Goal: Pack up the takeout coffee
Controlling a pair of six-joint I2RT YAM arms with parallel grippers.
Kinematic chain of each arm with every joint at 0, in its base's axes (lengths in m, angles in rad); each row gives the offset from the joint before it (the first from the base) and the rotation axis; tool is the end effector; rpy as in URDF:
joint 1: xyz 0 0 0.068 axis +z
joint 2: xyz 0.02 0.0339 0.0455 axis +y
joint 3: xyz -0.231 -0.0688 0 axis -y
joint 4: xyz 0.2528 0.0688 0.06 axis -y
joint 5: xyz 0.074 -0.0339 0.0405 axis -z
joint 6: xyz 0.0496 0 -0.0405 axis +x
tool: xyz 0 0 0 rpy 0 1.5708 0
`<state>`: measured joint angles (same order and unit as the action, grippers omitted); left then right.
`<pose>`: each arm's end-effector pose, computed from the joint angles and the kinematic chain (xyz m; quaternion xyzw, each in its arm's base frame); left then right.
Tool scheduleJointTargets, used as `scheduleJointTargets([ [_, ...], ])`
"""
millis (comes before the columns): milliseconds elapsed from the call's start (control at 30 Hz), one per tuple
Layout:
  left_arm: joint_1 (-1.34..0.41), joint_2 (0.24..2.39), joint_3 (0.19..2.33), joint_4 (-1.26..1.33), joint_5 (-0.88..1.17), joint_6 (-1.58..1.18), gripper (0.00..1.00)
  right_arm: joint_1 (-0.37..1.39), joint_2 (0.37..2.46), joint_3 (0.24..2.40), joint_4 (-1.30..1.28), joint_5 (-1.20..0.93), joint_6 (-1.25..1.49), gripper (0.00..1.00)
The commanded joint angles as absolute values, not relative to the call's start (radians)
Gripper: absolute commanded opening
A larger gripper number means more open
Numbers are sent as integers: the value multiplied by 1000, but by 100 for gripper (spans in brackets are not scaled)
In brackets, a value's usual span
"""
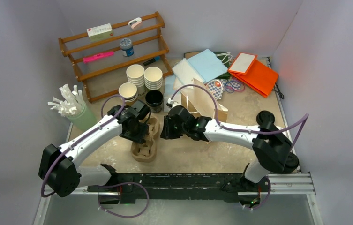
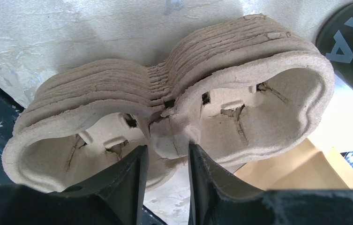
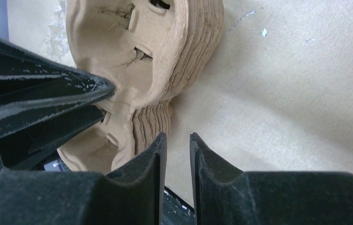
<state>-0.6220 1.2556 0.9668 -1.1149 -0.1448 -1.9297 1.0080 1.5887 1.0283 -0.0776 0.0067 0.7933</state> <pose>0.1897 -0.1272 0.1973 -0.6093 0.7852 -0.0587 0.0932 0.1974 0.3123 0.1873 -0.0942 0.8882 0.3506 0.2816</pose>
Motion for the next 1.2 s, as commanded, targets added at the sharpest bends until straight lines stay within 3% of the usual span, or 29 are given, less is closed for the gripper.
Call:
scheduleJointTargets([
  [0, -614, 1251, 955, -1122, -137, -1950, 37, 984, 1614, 1069, -7, -23, 818, 28],
  [433, -608, 1207, 950, -1139, -139, -1966, 32, 957, 1675, 1094, 42, -72, 810, 31],
  [600, -608, 1226, 945, -1130, -119, -1946, 53, 952, 1687, 1103, 39, -82, 803, 31],
  [767, -609, 1249, 947, -1119, -116, -1943, 64, 951, 1654, 1079, 37, -68, 793, 31],
  [967, -608, 1262, 930, -1065, -118, -1951, 65, 950, 1652, 1066, 33, -66, 784, 31],
  [1167, -604, 1269, 925, -1057, -129, -1962, 57, 948, 1651, 1070, 14, -62, 762, 31],
])
